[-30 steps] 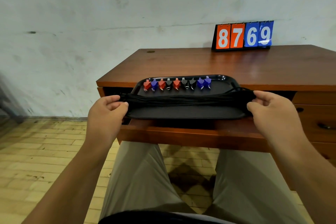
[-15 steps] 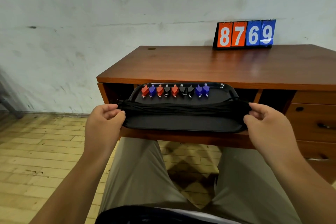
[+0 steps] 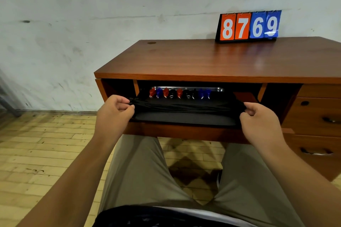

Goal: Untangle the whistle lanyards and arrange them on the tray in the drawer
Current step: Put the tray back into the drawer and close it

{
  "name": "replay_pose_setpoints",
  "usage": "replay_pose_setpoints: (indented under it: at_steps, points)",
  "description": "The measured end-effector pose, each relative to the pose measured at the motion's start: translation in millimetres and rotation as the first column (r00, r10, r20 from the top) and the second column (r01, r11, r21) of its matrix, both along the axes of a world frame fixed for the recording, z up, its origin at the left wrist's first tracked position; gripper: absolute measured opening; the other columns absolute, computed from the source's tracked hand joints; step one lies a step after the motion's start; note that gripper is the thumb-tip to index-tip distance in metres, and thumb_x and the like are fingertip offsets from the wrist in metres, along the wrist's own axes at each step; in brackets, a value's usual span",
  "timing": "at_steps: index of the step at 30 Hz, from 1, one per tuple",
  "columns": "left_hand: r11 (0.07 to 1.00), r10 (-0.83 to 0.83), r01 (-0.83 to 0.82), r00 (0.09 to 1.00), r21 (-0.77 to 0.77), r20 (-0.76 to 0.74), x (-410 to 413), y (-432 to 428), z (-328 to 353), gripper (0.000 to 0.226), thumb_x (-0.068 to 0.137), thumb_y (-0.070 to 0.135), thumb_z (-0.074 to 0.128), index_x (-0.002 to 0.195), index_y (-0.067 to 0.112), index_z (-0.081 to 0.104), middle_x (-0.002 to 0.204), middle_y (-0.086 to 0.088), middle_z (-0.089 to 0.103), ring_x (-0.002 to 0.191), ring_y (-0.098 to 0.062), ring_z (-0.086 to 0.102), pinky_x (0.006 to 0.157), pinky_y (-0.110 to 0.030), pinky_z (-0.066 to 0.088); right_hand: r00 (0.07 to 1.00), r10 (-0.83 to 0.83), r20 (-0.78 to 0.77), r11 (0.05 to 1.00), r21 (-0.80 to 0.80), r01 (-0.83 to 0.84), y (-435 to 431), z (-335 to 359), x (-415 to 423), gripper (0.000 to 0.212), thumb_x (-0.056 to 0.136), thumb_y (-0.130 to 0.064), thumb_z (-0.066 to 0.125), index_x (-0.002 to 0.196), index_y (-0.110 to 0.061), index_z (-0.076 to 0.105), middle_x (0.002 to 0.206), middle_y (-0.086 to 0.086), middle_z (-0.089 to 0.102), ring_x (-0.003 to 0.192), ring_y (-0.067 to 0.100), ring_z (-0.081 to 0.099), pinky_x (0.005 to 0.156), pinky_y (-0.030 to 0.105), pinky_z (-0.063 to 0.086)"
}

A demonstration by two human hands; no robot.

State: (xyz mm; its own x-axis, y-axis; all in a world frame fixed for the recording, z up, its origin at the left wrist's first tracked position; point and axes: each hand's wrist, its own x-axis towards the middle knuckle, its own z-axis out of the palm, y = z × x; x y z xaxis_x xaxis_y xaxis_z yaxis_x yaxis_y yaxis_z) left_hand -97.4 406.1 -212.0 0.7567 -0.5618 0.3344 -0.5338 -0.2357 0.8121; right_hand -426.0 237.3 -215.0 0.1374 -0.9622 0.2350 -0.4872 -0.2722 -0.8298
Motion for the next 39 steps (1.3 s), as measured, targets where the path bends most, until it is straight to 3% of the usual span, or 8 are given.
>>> replay_pose_setpoints:
  at_steps: [3, 6, 10, 16, 20, 27, 34, 39]
  points:
    - [0.999, -0.003, 0.002, 1.000, 0.045, 0.022, 10, -16, -2, 0.020, 0.100, 0.029, 0.076, 0.115, 0.025, 0.064, 0.096, 0.011, 0.075, 0.091, -0.008, 0.071, 0.072, -0.023, 0.053, 0.998, -0.005, -0.062, 1.000, 0.005, 0.005, -11, -1, 6, 0.053, 0.109, -0.013, 0.054, 0.161, -0.017, 0.047, 0.150, 0.005, 0.061, 0.113, 0.014, 0.062, 0.089, 0.019, 0.045]
    - [0.996, -0.007, 0.004, 0.999, 0.090, 0.032, 21, -29, -4, 0.019, 0.099, 0.031, 0.076, 0.112, 0.027, 0.063, 0.095, 0.011, 0.073, 0.091, -0.009, 0.070, 0.075, -0.027, 0.056, 0.994, 0.010, -0.113, 1.000, 0.021, -0.008, -22, 1, 11, 0.050, 0.108, -0.012, 0.053, 0.158, -0.014, 0.050, 0.112, -0.004, 0.068, 0.084, 0.007, 0.060, 0.067, 0.022, 0.047]
    - [0.989, -0.004, -0.001, 1.000, 0.149, 0.029, 31, -42, -7, 0.021, 0.098, 0.032, 0.078, 0.112, 0.028, 0.062, 0.098, 0.010, 0.071, 0.093, -0.008, 0.067, 0.073, -0.026, 0.052, 0.985, 0.016, -0.169, 0.999, 0.042, -0.009, -32, -1, 16, 0.046, 0.108, -0.010, 0.054, 0.154, -0.011, 0.054, 0.102, -0.002, 0.061, 0.079, 0.007, 0.061, 0.061, 0.022, 0.046]
    - [0.979, 0.022, -0.034, 0.998, 0.199, 0.062, 31, -49, -21, 0.022, 0.099, 0.035, 0.076, 0.115, 0.029, 0.063, 0.103, 0.013, 0.070, 0.097, -0.010, 0.067, 0.074, -0.026, 0.051, 0.965, -0.018, -0.260, 0.999, 0.031, 0.027, -38, -6, 22, 0.052, 0.108, -0.019, 0.056, 0.159, -0.016, 0.048, 0.137, 0.009, 0.067, 0.089, 0.017, 0.067, 0.076, 0.035, 0.056]
    - [0.964, 0.014, -0.049, 0.991, 0.261, 0.134, 29, -50, -24, 0.020, 0.102, 0.039, 0.071, 0.117, 0.031, 0.060, 0.102, 0.015, 0.068, 0.094, -0.010, 0.066, 0.076, -0.032, 0.055, 0.931, -0.062, -0.360, 0.998, -0.038, 0.052, -35, -10, 26, 0.052, 0.110, -0.026, 0.056, 0.161, -0.021, 0.046, 0.148, 0.007, 0.063, 0.118, 0.028, 0.068, 0.091, 0.041, 0.056]
    - [0.962, 0.001, -0.052, 0.982, 0.269, 0.187, 26, -47, -23, 0.013, 0.107, 0.033, 0.062, 0.119, 0.027, 0.061, 0.093, 0.012, 0.067, 0.082, -0.008, 0.065, 0.069, -0.030, 0.056, 0.924, -0.076, -0.374, 0.996, -0.063, 0.057, -37, -15, 28, 0.056, 0.109, -0.030, 0.058, 0.161, -0.016, 0.042, 0.142, 0.008, 0.066, 0.117, 0.029, 0.068, 0.088, 0.041, 0.058]
    - [0.984, 0.026, -0.062, 0.977, 0.164, 0.211, 18, -31, -9, 0.008, 0.107, 0.023, 0.063, 0.114, 0.024, 0.060, 0.092, 0.007, 0.066, 0.083, -0.010, 0.064, 0.064, -0.022, 0.048, 0.898, -0.051, -0.437, 0.988, -0.151, -0.017, -12, -1, 27, 0.065, 0.107, -0.037, 0.061, 0.163, -0.014, 0.037, 0.156, 0.008, 0.047, 0.145, 0.031, 0.042, 0.118, 0.043, 0.040]
    - [0.977, -0.191, 0.158, 0.946, 0.142, 0.261, -9, -23, -5, 0.023, 0.104, 0.018, 0.065, 0.125, 0.026, 0.067, 0.098, 0.015, 0.066, 0.092, -0.002, 0.064, 0.077, -0.021, 0.054, 0.905, 0.099, -0.413, 0.950, -0.230, -0.209, 11, 5, 27, 0.052, 0.105, -0.038, 0.061, 0.154, -0.024, 0.050, 0.144, -0.005, 0.048, 0.136, 0.016, 0.041, 0.111, 0.032, 0.039]
